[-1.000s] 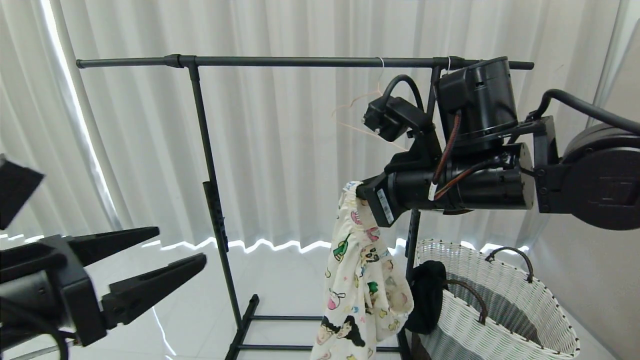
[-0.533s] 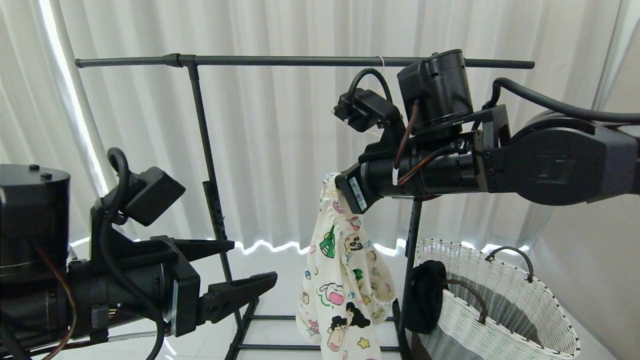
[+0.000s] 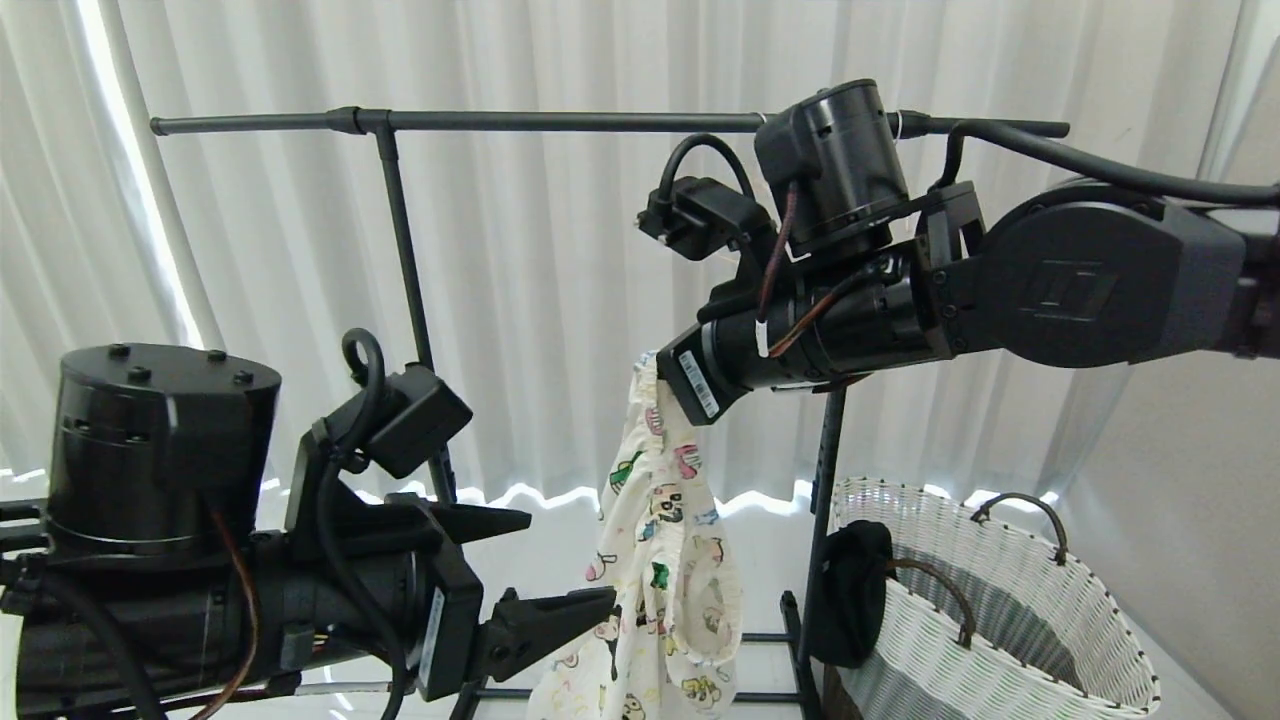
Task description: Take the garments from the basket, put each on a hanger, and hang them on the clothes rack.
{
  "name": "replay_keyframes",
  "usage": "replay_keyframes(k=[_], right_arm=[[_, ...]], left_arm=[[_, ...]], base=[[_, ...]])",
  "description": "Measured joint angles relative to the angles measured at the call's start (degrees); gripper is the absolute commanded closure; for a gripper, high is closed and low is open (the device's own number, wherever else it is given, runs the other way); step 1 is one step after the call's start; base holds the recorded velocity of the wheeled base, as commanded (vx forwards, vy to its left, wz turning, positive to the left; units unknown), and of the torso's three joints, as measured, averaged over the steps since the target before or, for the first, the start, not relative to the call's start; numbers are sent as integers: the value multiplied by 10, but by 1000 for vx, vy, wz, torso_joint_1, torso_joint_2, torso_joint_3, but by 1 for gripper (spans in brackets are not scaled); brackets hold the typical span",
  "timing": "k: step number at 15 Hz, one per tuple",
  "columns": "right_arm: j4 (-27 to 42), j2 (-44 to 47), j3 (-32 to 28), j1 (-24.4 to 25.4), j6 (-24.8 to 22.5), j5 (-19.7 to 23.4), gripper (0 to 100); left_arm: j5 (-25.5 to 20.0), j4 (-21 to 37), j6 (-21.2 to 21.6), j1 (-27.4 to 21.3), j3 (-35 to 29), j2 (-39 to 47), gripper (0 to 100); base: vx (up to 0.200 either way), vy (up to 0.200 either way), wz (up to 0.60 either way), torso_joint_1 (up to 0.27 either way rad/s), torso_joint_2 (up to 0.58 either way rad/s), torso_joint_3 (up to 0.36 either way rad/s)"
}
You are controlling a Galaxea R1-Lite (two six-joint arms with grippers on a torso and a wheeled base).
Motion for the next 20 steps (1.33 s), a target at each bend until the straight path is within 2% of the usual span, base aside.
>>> replay_keyframes(k=[3,6,11,14,20], right_arm=[[1,4,-12,26,0,-7,100],[1,4,-24,41,0,-9,100],[6,4,-42,48,0,-19,100],[6,3,-43,48,1,-34,100],[12,-4,-40,20,0,-55,100]], left_arm=[[3,-1,-6,4,-18,43,0],[4,-1,-35,6,-44,79,0],[9,-14,-39,-14,-52,131,0],[111,-48,-40,-16,-49,173,0],[132,-53,-39,-3,19,183,0]], base=[[0,0,0,0,0,0],[0,0,0,0,0,0],[0,0,0,0,0,0],[0,0,0,0,0,0],[0,0,0,0,0,0]])
